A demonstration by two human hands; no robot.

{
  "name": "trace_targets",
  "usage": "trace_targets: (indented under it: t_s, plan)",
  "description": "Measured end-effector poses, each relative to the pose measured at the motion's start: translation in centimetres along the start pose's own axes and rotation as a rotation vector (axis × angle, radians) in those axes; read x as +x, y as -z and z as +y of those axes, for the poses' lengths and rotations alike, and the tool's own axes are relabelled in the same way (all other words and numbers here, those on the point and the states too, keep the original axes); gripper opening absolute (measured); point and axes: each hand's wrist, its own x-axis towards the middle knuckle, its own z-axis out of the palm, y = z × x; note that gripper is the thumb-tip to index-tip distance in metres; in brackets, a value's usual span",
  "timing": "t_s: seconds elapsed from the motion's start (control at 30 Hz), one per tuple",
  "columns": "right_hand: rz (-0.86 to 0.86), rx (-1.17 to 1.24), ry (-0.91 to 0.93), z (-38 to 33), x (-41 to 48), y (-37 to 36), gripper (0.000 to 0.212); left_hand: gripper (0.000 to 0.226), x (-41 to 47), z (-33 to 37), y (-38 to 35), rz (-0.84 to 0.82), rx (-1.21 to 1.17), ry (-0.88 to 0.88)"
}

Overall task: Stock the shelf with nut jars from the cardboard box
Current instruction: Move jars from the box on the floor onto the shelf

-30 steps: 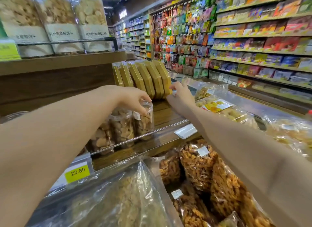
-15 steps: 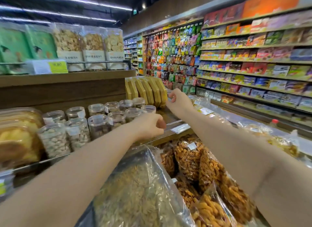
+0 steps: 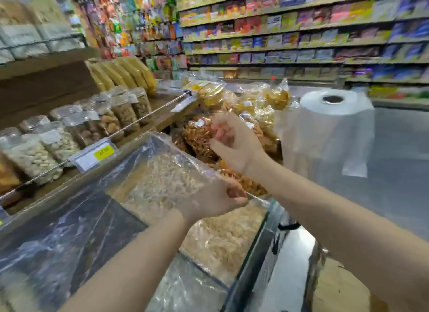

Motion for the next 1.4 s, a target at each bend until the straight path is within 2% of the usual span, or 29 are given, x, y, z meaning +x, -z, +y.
trace_targets:
  t_s: [0.13, 0.27, 0.37, 0.53, 0.7, 0.87, 1.03, 1.23, 1.4]
  plan:
    - [0.144, 0.049, -0.101, 1.1, -7.2, 4.0, 0.023, 0.011, 0.2, 2.8, -6.2, -0.164, -0.011, -0.072]
    - [0.266, -0.030, -0.186, 3.8, -13.6, 8.5, 0.027, 0.008, 2.1, 6.3, -12.2, -0.331, -0.023, -0.155]
    - [0.317, -0.075, -0.322, 7.1, -17.6, 13.5, 0.024, 0.011, 4.3, 8.9, -17.1, -0.436, -0.110, -0.185]
    - [0.330, -0.134, -0.497, 12.0, -23.2, 22.8, 0.028, 0.026, 8.6, 14.7, -27.1, -0.520, -0.205, -0.033]
    - [0.303, -0.219, -0.636, 18.2, -27.3, 31.0, 0.017, 0.035, 11.2, 17.0, -34.8, -0.573, -0.188, 0.123]
    - [0.199, -0.321, -0.772, 25.1, -28.5, 35.9, 0.018, 0.030, 14.1, 16.9, -38.6, -0.578, -0.230, 0.229]
    - [0.090, -0.329, -0.878, 32.2, -27.4, 37.7, 0.019, 0.018, 20.4, 15.2, -40.4, -0.614, -0.215, 0.326]
    - [-0.039, -0.352, -0.997, 42.2, -25.9, 38.6, 0.023, 0.031, 30.0, 12.9, -43.5, -0.570, -0.267, 0.447]
    - [-0.181, -0.379, -1.011, 52.1, -23.9, 38.0, 0.031, 0.037, 36.8, 9.7, -48.6, -0.529, -0.307, 0.554]
